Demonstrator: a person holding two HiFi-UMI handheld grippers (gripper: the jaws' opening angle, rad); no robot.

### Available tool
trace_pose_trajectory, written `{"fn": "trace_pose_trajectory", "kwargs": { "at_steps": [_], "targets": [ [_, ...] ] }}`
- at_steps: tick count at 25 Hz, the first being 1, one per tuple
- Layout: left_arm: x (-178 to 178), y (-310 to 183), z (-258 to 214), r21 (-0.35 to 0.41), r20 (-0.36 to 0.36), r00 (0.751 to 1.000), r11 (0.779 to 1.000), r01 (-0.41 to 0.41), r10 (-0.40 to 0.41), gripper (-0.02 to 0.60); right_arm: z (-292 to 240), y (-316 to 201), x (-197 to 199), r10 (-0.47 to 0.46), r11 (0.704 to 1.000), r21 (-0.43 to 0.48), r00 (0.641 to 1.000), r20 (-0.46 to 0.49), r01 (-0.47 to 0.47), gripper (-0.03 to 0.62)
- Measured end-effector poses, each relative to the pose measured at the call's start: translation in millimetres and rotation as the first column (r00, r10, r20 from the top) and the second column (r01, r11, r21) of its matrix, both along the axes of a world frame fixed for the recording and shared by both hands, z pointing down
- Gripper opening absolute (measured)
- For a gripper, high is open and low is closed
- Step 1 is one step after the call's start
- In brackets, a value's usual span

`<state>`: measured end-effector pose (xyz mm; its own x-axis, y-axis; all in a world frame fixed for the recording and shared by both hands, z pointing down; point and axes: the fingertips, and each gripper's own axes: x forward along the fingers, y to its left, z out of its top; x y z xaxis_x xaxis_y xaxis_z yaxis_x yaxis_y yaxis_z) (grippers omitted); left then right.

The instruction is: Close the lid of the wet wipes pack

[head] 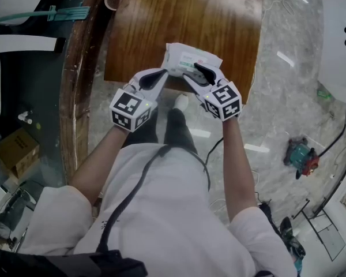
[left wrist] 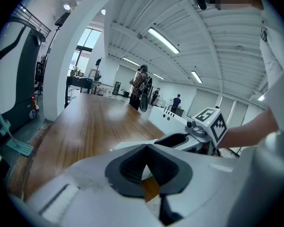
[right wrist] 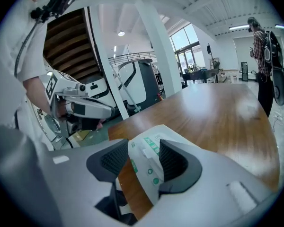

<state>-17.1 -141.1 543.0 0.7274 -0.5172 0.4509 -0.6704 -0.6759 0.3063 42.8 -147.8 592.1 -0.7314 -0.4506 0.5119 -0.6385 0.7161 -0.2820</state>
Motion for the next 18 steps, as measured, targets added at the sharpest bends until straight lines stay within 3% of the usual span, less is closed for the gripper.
{"fn": "trace_pose_trajectory", "kwargs": {
  "at_steps": [13, 18],
  "targets": [
    [-4, -2, -3, 0.000, -0.009, 1.000, 1.000, -0.003, 0.003, 0.002, 19, 7, -11, -0.100, 0.995, -0.025, 0.964, -0.247, 0.097, 0.212],
    [-3, -3, -10, 0.010, -0.013, 1.000, 1.000, -0.015, 0.015, 0.002, 25, 8, -11, -0.084, 0.996, -0.054, 0.940, -0.330, 0.070, 0.212]
  ]
}}
